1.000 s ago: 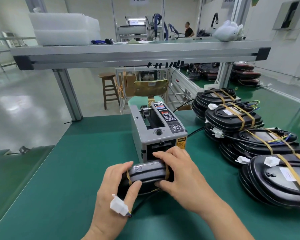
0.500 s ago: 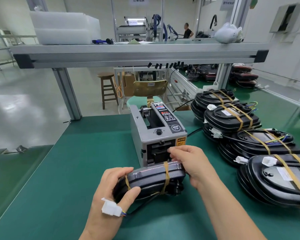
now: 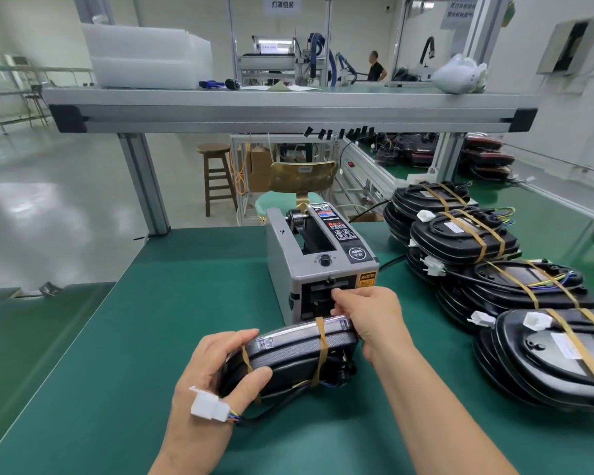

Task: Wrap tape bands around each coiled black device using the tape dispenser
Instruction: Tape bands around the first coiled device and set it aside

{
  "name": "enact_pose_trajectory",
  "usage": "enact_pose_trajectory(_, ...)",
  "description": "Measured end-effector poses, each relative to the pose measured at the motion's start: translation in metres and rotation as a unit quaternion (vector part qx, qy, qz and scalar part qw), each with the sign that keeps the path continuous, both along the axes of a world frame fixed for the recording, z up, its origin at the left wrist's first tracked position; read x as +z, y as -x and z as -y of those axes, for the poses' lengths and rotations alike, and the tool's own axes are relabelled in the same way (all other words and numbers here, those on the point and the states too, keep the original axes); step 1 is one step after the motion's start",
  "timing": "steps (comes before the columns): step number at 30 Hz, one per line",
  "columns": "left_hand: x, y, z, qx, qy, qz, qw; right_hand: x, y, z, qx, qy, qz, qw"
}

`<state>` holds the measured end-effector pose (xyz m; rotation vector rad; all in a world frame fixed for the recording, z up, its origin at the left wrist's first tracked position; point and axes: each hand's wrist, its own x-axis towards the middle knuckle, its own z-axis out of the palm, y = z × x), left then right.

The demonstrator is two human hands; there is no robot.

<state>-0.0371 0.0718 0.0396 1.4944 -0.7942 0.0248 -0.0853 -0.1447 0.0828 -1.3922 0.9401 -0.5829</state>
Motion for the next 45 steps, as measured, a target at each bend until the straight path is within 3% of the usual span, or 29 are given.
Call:
enact_pose_trajectory(16, 0.001, 0.008, 0.004, 0.003, 0.022, -0.054, 0.998, 0.004, -0.004, -0.002, -0.070, -0.067, 0.009, 0.995)
enact_pose_trajectory(21, 0.003, 0.019, 0.016, 0.045, 0.047, -0.058, 0.996, 0.016, 0.025, -0.015, -0.149, 0.068, 0.113, 0.980)
enact_pose_trajectory(24, 0.003, 0.026, 0.026, 0.065, 0.062, -0.064, 0.994, 0.027, 0.040, -0.053, -0.100, 0.108, 0.182, 0.972)
enact_pose_trajectory(30, 0.000, 0.037, 0.041, 0.058, 0.073, -0.066, 0.993, 0.005, 0.047, -0.092, 0.013, 0.200, 0.129, 0.971)
enact_pose_trajectory(45, -0.002, 0.040, 0.043, 0.048, 0.117, -0.036, 0.991, -0.005, 0.042, -0.089, 0.028, 0.253, 0.056, 0.965)
